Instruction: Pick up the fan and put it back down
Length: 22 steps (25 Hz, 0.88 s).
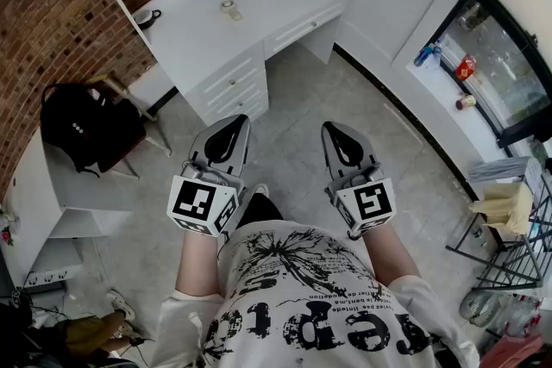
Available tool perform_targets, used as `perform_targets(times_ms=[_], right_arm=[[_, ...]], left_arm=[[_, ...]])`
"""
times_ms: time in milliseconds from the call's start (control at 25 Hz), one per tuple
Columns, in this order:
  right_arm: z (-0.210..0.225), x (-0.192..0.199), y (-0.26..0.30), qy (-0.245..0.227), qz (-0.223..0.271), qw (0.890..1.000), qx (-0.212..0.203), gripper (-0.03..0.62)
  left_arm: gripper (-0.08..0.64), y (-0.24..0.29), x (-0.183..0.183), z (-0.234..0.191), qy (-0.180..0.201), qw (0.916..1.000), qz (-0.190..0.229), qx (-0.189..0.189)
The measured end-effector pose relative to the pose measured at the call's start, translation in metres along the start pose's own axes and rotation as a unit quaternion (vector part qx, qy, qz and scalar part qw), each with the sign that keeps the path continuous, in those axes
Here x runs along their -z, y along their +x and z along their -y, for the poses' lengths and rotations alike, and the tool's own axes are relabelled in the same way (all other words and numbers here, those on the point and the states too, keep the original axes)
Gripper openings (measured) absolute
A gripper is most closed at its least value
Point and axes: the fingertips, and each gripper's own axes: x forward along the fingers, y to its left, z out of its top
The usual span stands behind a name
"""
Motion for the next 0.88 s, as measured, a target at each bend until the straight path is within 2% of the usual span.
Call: perform_targets(times_ms=[320, 480, 600, 640, 680, 720, 880], right_arm=[[0.005, 0.005, -0.004, -0.003, -0.003, 1.0, 0.001, 0.014], [0.014, 0.01, -0.008, 0.008, -0.004, 1.0, 0.005, 0.014], [0.024, 0.014, -0.008, 0.032, -0.001, 0.999, 0.014, 0.014], [0.028, 0.016, -0.006, 0.038, -0.001, 0.999, 0.016, 0.015], [0.032, 0.018, -0.004, 0.041, -0.001, 0.999, 0.017, 0.015], [0.035, 0.019, -0.001, 0.043, -0.002, 0.999, 0.018, 0.015], [0.05, 0.028, 0.016, 0.055, -0.008, 0.998, 0.026, 0.015]], left_arm=[[0.014, 0.006, 0.002, 0.003, -0.004, 1.0, 0.001, 0.0], [0.014, 0.015, 0.008, 0.011, -0.003, 0.9999, -0.009, 0.009], [0.014, 0.023, 0.01, 0.016, -0.012, 0.9998, -0.004, 0.017], [0.032, 0.027, 0.009, 0.015, -0.019, 0.9997, 0.006, 0.017], [0.241, 0.031, 0.007, 0.013, -0.025, 0.9994, 0.017, 0.014], [0.382, 0.035, 0.005, 0.01, -0.027, 0.9992, 0.027, 0.009], [0.383, 0.054, 0.008, -0.006, -0.015, 0.9997, 0.019, -0.007]])
